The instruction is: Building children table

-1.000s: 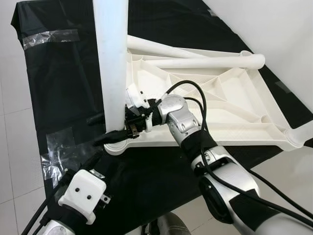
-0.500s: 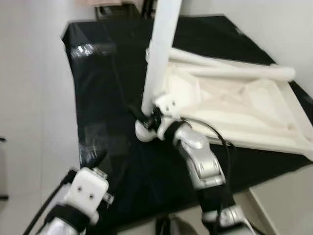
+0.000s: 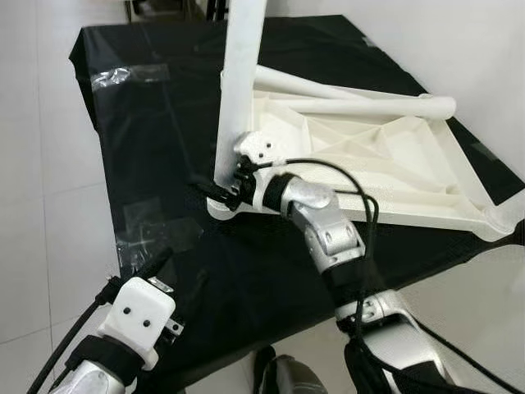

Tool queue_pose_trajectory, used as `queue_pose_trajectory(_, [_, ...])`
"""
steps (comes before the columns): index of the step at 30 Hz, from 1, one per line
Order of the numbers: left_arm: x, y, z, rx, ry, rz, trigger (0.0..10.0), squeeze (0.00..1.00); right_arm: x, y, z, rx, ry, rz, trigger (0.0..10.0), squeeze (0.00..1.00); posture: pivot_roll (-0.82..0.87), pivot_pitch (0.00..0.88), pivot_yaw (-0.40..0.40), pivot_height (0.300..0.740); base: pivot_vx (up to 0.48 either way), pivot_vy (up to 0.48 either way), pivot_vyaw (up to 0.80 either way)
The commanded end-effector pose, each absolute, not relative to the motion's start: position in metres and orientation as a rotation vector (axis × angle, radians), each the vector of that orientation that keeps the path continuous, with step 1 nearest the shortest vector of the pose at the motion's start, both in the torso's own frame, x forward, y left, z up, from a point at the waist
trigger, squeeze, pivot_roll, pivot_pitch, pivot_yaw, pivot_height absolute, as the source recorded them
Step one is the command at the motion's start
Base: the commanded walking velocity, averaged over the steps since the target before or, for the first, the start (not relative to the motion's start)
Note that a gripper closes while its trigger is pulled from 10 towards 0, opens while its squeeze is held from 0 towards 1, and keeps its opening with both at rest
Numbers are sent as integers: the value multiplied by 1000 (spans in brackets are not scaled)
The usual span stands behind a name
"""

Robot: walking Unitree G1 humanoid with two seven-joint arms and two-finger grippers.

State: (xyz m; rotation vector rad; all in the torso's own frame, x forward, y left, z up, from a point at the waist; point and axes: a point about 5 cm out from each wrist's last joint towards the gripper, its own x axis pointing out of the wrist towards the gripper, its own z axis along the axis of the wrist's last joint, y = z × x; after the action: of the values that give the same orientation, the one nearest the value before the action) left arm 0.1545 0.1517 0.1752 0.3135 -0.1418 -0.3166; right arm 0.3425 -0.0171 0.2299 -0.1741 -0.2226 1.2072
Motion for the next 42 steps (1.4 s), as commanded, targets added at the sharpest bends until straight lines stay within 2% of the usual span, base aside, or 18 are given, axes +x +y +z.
queue_pose_trajectory(1, [154,152,170,305,-108,-329,10000,0,336,-7,234,-189,-256,1375,10000,0,316,263,-170,740,0,0,0])
queue_pose_trajectory(2, [154,152,170,305,-108,-329,10000,0,336,-7,234,-189,-256,1375,10000,0,316,263,-170,740,0,0,0])
queue_pose_trajectory(3, [155,153,171,308,-110,-324,10000,0,335,-5,234,-222,-250,1503,10000,0,320,264,-173,740,0,0,0])
queue_pose_trajectory(13, [154,153,172,311,-110,-318,10000,0,330,-6,229,-247,-186,1787,10000,0,331,272,-174,740,0,0,0])
queue_pose_trajectory(14, [154,153,172,311,-110,-318,10000,0,329,-7,229,-241,-178,1831,1961,0,331,275,-173,740,0,0,0])
queue_pose_trajectory(15, [153,153,172,311,-108,-317,10000,0,329,-8,229,-234,-170,1877,0,0,331,276,-174,740,0,0,0])
queue_pose_trajectory(21, [152,152,172,309,-106,-317,10000,0,330,-11,229,-232,-158,1919,0,0,329,279,-174,740,0,0,0])
queue_pose_trajectory(26, [152,152,172,306,-103,-318,10000,0,335,-13,227,-255,-169,1831,0,0,325,281,-176,740,0,0,0])
queue_pose_trajectory(28, [150,151,172,302,-101,-315,10000,0,342,-28,218,-187,-178,1533,0,0,312,289,-185,740,0,0,0])
queue_pose_trajectory(31, [150,152,172,301,-99,-313,10000,0,342,-34,214,-152,-169,1446,0,0,309,290,-186,740,0,0,0])
queue_pose_trajectory(32, [149,152,172,300,-97,-313,10000,0,344,-36,204,-108,-133,1237,0,0,305,294,-190,740,0,0,0])
queue_pose_trajectory(33, [149,152,172,300,-97,-313,10000,0,344,-36,204,-108,-133,1237,0,0,305,294,-190,740,0,0,0])
queue_pose_trajectory(34, [148,152,172,295,-95,-316,10000,0,340,-44,181,-59,-15,894,0,0,276,303,-187,740,0,0,0])
queue_pose_trajectory(35, [149,152,172,291,-94,-321,10000,0,322,-47,160,-82,60,778,0,0,278,314,-188,740,0,0,0])
queue_pose_trajectory(36, [149,152,172,291,-94,-321,10000,0,322,-47,160,-82,60,778,0,0,278,314,-188,740,0,0,0])
queue_pose_trajectory(37, [149,152,171,289,-93,-326,10000,0,308,-51,149,-85,113,703,0,0,278,314,-188,740,0,0,0])
queue_pose_trajectory(39, [149,151,171,285,-92,-330,10000,0,302,-50,146,-87,125,709,0,0,267,299,-183,740,0,0,0])
queue_pose_trajectory(42, [150,152,171,286,-95,-327,10000,0,311,-41,154,-90,91,757,0,0,280,294,-186,740,0,0,0])
